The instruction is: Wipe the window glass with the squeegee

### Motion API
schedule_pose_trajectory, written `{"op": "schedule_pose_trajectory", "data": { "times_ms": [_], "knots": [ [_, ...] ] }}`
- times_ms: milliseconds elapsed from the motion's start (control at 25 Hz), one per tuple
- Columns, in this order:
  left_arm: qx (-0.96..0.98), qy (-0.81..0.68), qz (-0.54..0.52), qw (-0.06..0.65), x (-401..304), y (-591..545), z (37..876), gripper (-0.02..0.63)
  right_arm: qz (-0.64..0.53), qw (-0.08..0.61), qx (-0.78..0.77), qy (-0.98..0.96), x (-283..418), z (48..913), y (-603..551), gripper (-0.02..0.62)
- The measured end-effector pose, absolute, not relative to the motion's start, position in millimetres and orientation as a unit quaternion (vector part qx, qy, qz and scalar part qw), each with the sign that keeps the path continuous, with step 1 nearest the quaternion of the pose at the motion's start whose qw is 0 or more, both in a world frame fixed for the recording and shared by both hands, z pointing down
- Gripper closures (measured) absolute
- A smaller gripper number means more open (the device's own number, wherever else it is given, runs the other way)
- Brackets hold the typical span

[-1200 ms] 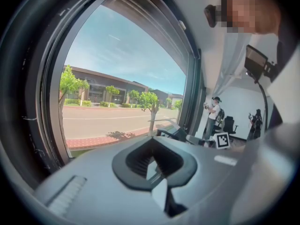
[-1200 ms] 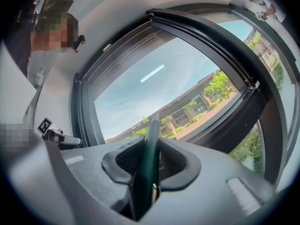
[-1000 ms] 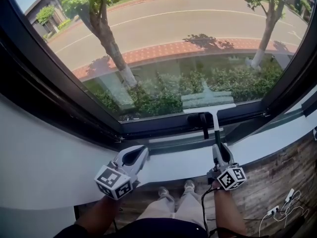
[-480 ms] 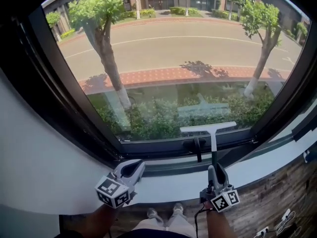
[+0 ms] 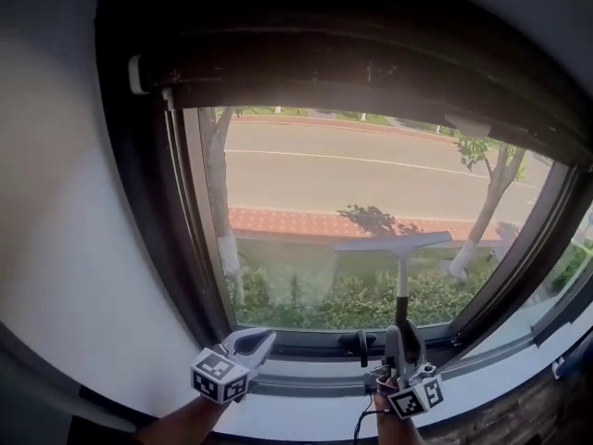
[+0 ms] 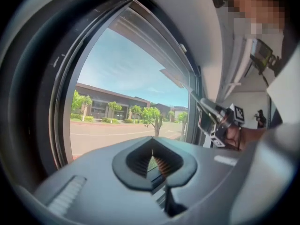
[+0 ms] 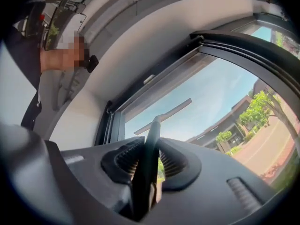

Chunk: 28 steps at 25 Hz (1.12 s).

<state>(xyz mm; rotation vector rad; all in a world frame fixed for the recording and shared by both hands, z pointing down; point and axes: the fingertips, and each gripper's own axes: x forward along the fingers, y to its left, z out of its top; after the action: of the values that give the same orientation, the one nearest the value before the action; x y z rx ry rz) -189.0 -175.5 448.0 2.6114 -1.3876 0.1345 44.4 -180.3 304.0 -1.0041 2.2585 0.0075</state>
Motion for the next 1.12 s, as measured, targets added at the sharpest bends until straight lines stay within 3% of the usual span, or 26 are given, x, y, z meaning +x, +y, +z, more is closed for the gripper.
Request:
{"op": "schedule_pose_trajectory", "data": {
  "times_ms": [640, 1120],
  "knots": [
    [0.885, -0.465, 0.003, 0.010, -197, -177, 373, 0.601, 0.138, 0.430, -0.312, 0.836, -44, 104, -216, 0.489],
    [0.869, -0.494, 0.000, 0.026, -225, -170, 361, 0.601, 0.123, 0.417, -0.322, 0.841, -67, 93, -228, 0.491]
  ]
}}
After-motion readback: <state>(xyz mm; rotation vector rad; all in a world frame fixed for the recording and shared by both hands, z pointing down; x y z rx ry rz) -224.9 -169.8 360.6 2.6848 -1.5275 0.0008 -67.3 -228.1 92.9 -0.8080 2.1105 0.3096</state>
